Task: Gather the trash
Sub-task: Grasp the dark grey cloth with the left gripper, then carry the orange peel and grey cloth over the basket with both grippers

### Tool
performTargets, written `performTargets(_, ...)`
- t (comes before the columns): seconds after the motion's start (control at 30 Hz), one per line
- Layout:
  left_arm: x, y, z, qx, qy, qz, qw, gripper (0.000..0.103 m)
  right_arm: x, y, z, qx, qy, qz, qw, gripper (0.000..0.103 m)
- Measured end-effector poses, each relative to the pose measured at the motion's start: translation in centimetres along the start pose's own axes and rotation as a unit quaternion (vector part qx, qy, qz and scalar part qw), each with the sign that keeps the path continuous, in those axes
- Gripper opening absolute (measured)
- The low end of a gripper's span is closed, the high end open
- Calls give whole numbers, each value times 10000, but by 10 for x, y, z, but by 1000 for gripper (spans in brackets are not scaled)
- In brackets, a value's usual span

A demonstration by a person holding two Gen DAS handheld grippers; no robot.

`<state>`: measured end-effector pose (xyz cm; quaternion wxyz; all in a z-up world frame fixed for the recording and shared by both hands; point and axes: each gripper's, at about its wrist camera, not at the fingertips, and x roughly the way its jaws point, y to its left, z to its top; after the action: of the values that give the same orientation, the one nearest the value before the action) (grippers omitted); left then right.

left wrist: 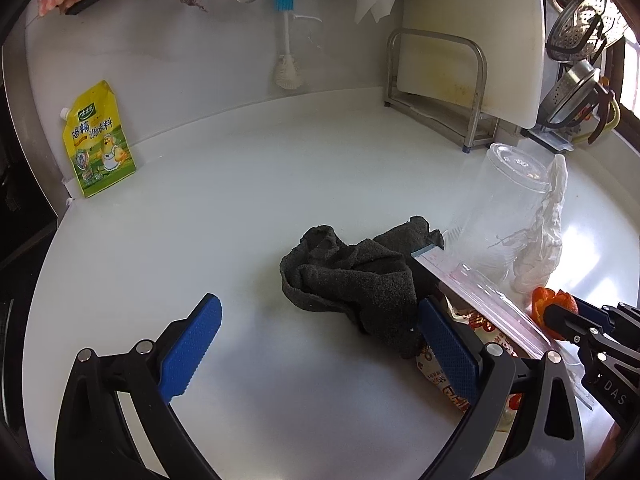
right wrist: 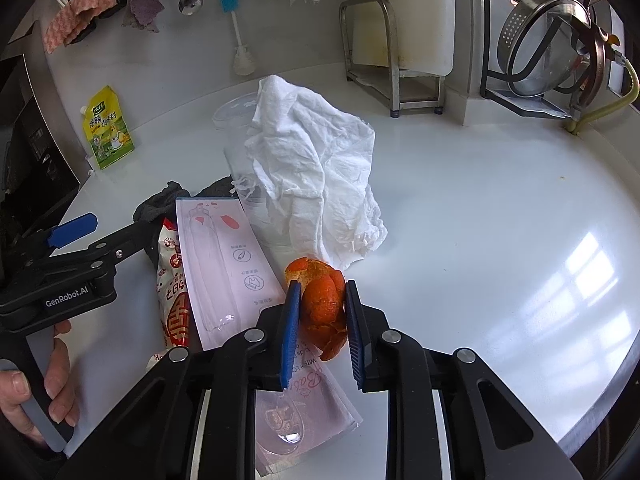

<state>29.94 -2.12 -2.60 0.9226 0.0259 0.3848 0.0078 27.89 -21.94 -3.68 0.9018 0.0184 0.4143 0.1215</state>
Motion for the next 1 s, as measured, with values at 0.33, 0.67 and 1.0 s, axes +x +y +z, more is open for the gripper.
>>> performTargets(0.33,27,1,7,-93,349,27,9993,97,-1,-1,0,21,-9,40,10000,21)
performTargets(0.67,26,5,7,-223,281,-343,9988,22,-3,-2,0,39,-47,70,10000,21)
performTargets(1.0,-12,13,-5,-129,-245,-226,9994,19,-15,-14,-10,223,-162,-66,9996,21)
